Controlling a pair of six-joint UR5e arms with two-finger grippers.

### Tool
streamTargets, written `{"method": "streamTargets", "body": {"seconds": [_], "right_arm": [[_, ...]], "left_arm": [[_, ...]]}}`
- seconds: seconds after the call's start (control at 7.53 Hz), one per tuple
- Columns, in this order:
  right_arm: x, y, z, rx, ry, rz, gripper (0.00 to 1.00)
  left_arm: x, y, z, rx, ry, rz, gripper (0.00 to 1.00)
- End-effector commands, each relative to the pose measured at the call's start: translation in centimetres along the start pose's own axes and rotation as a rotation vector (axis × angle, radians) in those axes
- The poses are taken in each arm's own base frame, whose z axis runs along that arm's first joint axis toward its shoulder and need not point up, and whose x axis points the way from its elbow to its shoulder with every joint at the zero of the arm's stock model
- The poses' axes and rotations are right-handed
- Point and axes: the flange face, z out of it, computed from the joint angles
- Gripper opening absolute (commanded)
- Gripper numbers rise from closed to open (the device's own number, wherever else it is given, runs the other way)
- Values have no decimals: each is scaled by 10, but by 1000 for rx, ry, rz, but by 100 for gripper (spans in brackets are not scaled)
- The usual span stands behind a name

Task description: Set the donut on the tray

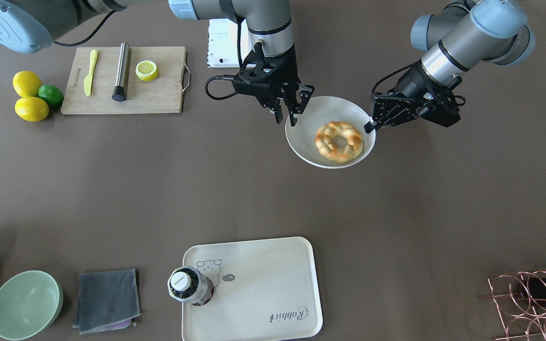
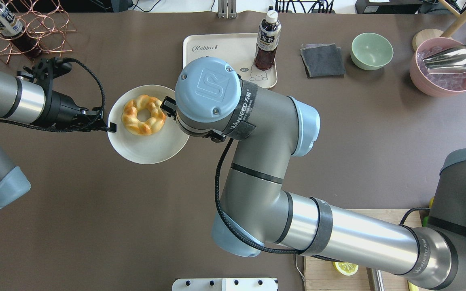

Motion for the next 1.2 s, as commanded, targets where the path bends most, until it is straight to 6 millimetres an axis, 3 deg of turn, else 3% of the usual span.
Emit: {"method": "streamTargets", "body": {"seconds": [0.0, 0.27, 0.4, 0.53, 0.8, 0.93, 1.06], "right_arm": [[42, -31, -21, -17, 15, -99, 100], [84, -119, -24, -45, 73, -190, 100], [117, -157, -18, -46, 112, -280, 100], [145, -188, -16, -52, 141, -329, 100], [184, -227, -15, -52, 187, -409, 100], [208, -249, -17, -62, 207, -454, 100], [236, -268, -18, -68, 233, -467, 100]], "left_arm": [[24, -35, 35, 3, -14, -132, 0], [62, -76, 71, 35, -61, -365, 0], [77, -98, 86, 97, -69, -464, 0], [95, -107, 113, 178, -80, -555, 0], [138, -145, 145, 318, -72, -702, 0], [151, -165, 163, 382, -86, -753, 0], [156, -172, 178, 418, -106, -759, 0]]}}
